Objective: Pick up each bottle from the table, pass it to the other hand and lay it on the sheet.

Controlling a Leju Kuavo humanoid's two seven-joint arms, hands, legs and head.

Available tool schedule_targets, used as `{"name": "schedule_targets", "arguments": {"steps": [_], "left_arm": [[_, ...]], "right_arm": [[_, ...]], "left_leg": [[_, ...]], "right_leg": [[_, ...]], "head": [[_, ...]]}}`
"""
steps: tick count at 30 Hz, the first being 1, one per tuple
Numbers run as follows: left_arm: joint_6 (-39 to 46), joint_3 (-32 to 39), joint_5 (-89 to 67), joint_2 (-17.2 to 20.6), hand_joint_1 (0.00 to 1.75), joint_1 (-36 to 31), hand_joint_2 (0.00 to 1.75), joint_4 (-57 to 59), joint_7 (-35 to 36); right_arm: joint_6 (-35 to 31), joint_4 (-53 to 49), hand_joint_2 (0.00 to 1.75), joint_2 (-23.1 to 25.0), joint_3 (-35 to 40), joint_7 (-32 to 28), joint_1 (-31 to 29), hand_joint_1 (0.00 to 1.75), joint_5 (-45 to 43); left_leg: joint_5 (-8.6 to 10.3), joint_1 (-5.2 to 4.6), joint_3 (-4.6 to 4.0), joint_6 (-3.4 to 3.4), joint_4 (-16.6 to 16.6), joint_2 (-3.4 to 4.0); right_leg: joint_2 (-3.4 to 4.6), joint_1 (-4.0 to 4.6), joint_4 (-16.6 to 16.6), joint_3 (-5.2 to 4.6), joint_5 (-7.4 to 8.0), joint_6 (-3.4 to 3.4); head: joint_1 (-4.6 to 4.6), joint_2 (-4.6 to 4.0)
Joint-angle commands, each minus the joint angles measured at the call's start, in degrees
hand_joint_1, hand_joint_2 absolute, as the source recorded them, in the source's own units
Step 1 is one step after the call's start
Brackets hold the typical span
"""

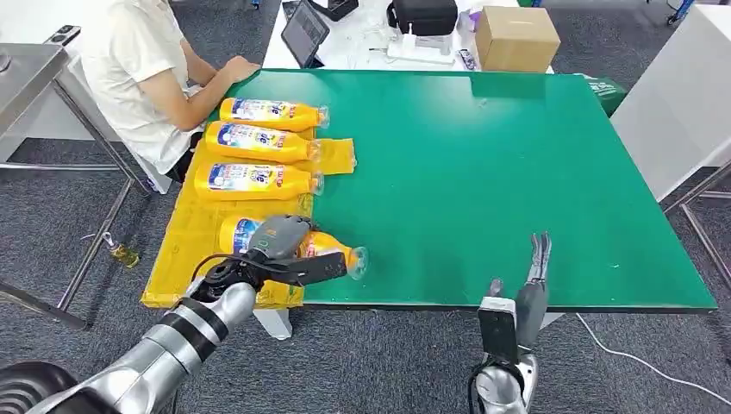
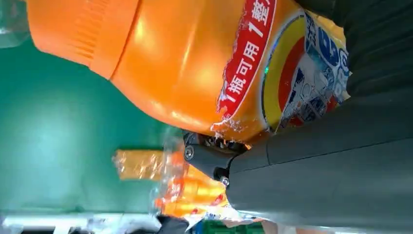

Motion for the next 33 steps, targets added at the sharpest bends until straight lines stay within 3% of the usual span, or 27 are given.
{"name": "schedule_targets", "arguments": {"steps": [1,4,6,17,18,19,20,21,22,24,25,33], "left_arm": [[-0.3,0.3,-3.0,-5.3,1.75,-7.5,1.75,22.7,2.8],[1.0,2.1,-2.7,-5.3,1.73,-8.0,1.75,24.9,3.5],[1.0,3.2,-2.0,-5.5,1.48,-8.0,1.75,25.4,3.7],[0.9,3.7,-1.7,-5.7,1.47,-8.3,1.75,25.7,3.7],[0.9,3.7,-1.7,-5.7,1.40,-8.3,1.75,25.7,3.7],[1.0,4.6,-1.3,-6.0,1.06,-8.6,1.75,25.9,4.2],[1.0,5.3,-0.8,-6.1,1.08,-8.6,1.75,26.1,4.4],[1.4,5.8,-0.7,-6.2,0.93,-8.7,1.75,26.2,4.6],[1.3,6.2,-0.5,-6.2,0.59,-8.7,1.75,26.3,4.7],[1.8,7.1,-0.3,-6.4,0.37,-8.8,1.75,26.7,5.2],[1.6,7.4,-0.1,-6.5,0.05,-8.7,1.75,26.9,5.2],[0.3,9.0,1.4,-6.5,0.00,-8.2,1.75,25.8,2.7]], "right_arm": [[0.2,9.7,0.00,-2.5,6.5,0.1,-3.7,0.00,-2.1],[0.2,10.4,0.00,-2.6,6.2,0.1,-3.7,0.00,-2.3],[0.2,10.5,0.00,-2.8,6.4,0.1,-3.8,0.00,-2.9],[0.2,10.7,0.00,-2.9,6.5,0.1,-3.9,0.00,-2.8],[0.2,10.7,0.00,-2.9,6.5,0.1,-3.9,0.00,-2.8],[0.2,11.1,0.00,-2.8,6.6,0.1,-4.1,0.00,-2.8],[0.2,11.4,0.00,-2.9,6.9,0.1,-4.3,0.00,-2.8],[0.2,11.7,0.00,-2.8,6.9,0.1,-4.4,0.00,-2.6],[0.2,12.0,0.00,-2.8,7.0,0.1,-4.6,0.00,-2.6],[0.2,12.9,0.00,-2.7,7.2,0.1,-4.9,0.00,-2.3],[0.2,13.0,0.00,-2.6,7.1,0.1,-4.9,0.00,-2.4],[0.2,13.3,0.00,-2.5,6.8,0.1,-4.7,0.00,-2.4]], "left_leg": [[-0.06,0.05,0.25,0.06,0.0,0.08],[-0.11,0.07,0.38,0.09,-0.1,0.07],[-0.13,0.05,0.38,0.09,0.0,0.10],[-0.07,0.03,0.27,0.06,0.0,0.12],[-0.10,0.02,0.38,0.08,-0.1,0.13],[-0.12,0.03,0.45,0.09,-0.1,0.16],[-0.08,0.02,0.33,0.06,-0.1,0.12],[-0.11,0.03,0.38,0.07,0.0,0.14],[-0.14,0.04,0.48,0.10,-0.1,0.16],[-0.12,0.03,0.43,0.08,-0.1,0.17],[-0.06,0.02,0.28,0.04,0.0,0.14],[-0.12,0.02,0.45,0.08,-0.1,0.17]], "right_leg": [[0.01,0.10,-0.1,0.26,-0.02,-0.15],[-0.03,0.13,-0.1,0.40,-0.07,-0.20],[0.00,0.11,-0.1,0.38,-0.08,-0.20],[0.05,0.07,-0.1,0.27,-0.02,-0.14],[0.04,0.07,-0.1,0.37,-0.06,-0.19],[0.06,0.09,-0.1,0.43,-0.07,-0.22],[0.06,0.06,-0.1,0.31,-0.04,-0.15],[0.06,0.08,-0.1,0.37,-0.06,-0.18],[0.04,0.11,-0.1,0.48,-0.08,-0.24],[0.07,0.09,-0.1,0.42,-0.06,-0.20],[0.09,0.06,-0.1,0.26,-0.01,-0.12],[0.07,0.08,-0.1,0.44,-0.07,-0.19]], "head": [[-0.02,0.00],[0.02,0.00],[0.02,0.00],[0.00,0.00],[0.00,0.00],[0.00,0.00],[0.00,0.00],[0.00,0.00],[0.02,0.00],[0.00,0.00],[0.00,0.00],[0.00,0.00]]}}
